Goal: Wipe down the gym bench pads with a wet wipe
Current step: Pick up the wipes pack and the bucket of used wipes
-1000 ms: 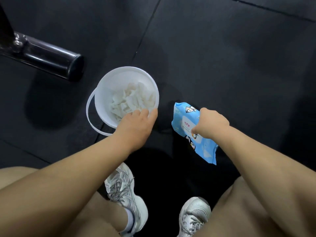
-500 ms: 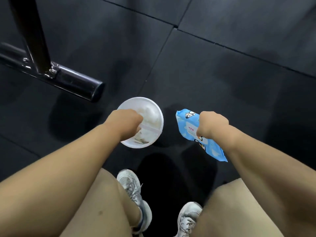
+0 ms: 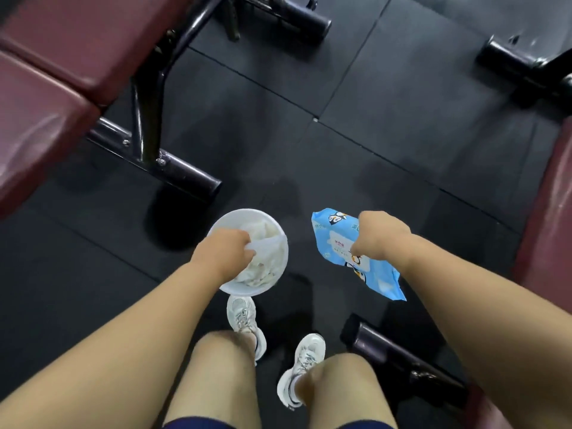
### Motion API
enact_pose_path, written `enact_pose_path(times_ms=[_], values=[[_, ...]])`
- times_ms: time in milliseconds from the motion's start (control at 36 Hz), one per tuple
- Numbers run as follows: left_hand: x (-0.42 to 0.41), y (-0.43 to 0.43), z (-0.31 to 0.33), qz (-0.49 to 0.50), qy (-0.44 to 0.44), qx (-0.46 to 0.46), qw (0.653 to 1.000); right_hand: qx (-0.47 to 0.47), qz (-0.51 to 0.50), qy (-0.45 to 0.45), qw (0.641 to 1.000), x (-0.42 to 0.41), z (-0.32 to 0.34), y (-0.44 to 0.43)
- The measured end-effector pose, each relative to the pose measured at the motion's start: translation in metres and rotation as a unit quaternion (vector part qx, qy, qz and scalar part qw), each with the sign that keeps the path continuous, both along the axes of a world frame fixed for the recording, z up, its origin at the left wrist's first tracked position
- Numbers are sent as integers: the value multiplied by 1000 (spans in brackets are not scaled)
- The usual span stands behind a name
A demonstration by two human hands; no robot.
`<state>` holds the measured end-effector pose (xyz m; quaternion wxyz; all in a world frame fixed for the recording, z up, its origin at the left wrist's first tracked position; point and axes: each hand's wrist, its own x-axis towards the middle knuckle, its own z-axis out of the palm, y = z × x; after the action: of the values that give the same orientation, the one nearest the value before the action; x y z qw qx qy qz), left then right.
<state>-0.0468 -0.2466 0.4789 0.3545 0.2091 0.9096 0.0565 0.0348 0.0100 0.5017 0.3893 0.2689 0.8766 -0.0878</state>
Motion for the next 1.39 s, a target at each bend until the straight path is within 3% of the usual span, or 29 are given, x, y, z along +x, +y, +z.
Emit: enact_pose_path(times_ms=[222,417,556,1000,1389], values=[[22,-37,107,74,24,10,997,-4,64,27,998,-8,110,-35],[66,-72,146,158,48,-12,986,3,160,64,985,-17,141,-62],[120,-109,159,282,58,-17,958,21,282,60,957,-18,157,-100],[343,-261,209,570,68,-52,817,-30,564,91,820,56,205,-335],[616,-411,221,732,89,-50,674,-22,750,124,649,258,226,-592]])
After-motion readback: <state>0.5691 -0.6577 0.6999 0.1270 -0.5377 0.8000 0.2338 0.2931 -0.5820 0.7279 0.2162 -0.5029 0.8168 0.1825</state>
